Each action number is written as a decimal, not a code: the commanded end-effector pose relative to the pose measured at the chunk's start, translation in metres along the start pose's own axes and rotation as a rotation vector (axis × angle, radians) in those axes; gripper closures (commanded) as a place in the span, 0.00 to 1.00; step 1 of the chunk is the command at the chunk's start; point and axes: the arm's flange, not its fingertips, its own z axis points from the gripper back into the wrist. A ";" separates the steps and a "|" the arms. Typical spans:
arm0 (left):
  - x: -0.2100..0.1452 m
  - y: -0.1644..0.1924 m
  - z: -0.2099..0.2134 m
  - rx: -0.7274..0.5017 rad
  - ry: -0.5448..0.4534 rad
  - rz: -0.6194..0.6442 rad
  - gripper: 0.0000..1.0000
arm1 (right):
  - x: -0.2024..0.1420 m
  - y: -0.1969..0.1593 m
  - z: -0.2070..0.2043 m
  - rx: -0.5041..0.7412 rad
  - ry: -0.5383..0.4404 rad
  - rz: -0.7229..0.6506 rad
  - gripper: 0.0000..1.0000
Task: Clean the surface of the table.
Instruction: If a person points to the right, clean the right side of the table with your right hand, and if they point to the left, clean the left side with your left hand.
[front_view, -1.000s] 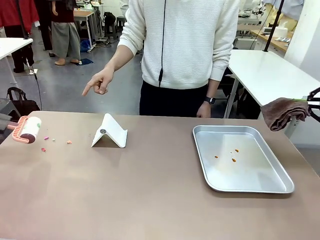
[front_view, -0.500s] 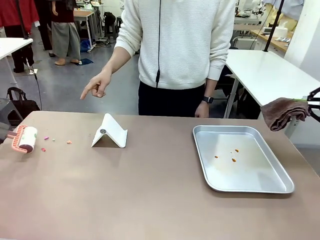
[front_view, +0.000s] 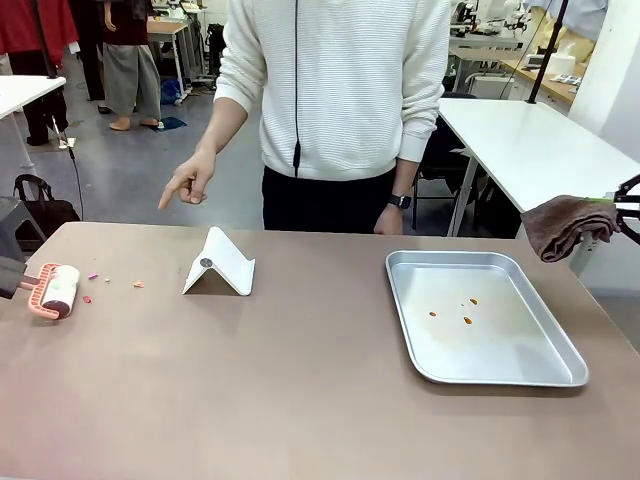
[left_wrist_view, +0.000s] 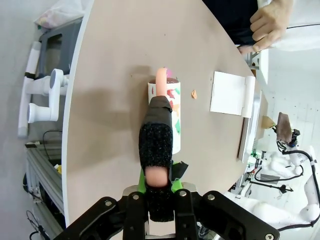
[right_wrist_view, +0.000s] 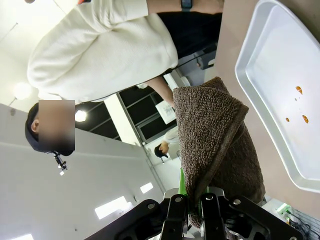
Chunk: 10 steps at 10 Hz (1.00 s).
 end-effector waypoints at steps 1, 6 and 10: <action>-0.001 0.001 -0.014 0.055 0.020 0.022 0.81 | -0.003 0.003 0.002 0.004 -0.004 0.005 1.00; -0.002 -0.026 -0.053 0.044 0.080 0.029 0.81 | -0.003 0.003 0.002 0.004 -0.004 0.005 1.00; 0.008 -0.060 -0.095 0.013 0.159 0.017 0.81 | -0.003 0.003 0.002 0.004 -0.004 0.005 1.00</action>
